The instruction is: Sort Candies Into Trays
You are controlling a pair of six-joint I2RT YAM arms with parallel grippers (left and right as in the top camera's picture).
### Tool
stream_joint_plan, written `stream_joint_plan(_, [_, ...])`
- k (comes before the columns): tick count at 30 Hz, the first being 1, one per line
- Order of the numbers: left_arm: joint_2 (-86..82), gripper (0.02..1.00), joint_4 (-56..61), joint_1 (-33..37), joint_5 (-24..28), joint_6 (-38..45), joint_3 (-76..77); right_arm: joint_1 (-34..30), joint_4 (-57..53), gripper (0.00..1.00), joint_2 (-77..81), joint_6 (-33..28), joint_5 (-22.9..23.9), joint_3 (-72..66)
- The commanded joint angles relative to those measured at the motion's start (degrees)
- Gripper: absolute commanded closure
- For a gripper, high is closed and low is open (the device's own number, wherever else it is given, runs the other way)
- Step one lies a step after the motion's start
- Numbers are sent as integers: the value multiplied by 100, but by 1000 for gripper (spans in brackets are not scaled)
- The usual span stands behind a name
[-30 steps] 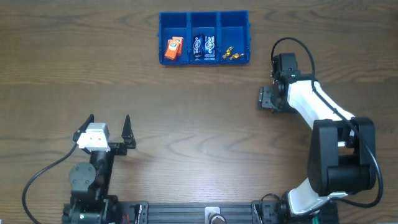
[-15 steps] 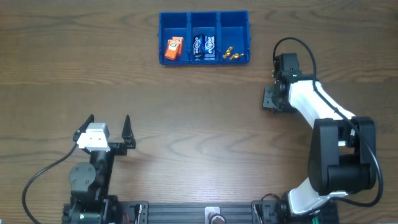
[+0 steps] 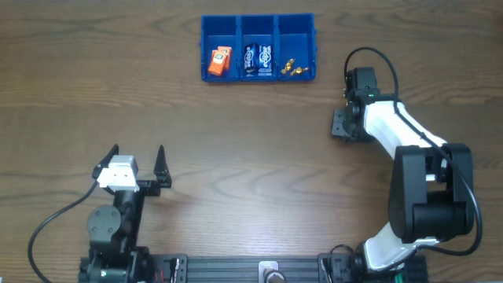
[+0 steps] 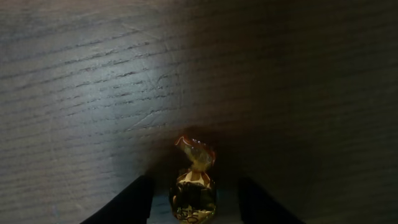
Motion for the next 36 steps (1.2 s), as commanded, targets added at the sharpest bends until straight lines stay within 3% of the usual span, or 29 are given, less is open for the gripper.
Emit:
stream_joint_plan(1, [-33, 23, -238, 20, -35, 81, -94, -81, 13, 630, 92, 15, 70, -50])
stream_joint_plan(4, [-33, 20, -238, 20, -35, 81, -94, -105, 11, 720, 92, 15, 70, -50])
stream_joint_plan(9, [-33, 20, -238, 20, -35, 81, -94, -105, 17, 965, 92, 17, 66, -50])
stream_joint_plan(13, [-33, 20, -238, 20, -35, 81, -94, -9, 61, 965, -116, 37, -299, -48])
stream_joint_plan(18, [-33, 20, -238, 20, -35, 81, -94, 726, 48, 965, -1582, 205, -293, 103])
stream_joint_plan(22, [-33, 20, -238, 20, -35, 81, -94, 1071, -81, 965, -2017, 127, -286, 1185])
stream_joint_plan(31, [-33, 20, -238, 20, -33, 81, -94, 1255, -1222, 965, 907, -382, 94, 5112])
stream_joint_plan(36, [-33, 20, -238, 20, -35, 81, -94, 1255, -1209, 965, 2083, -332, 94, 5775])
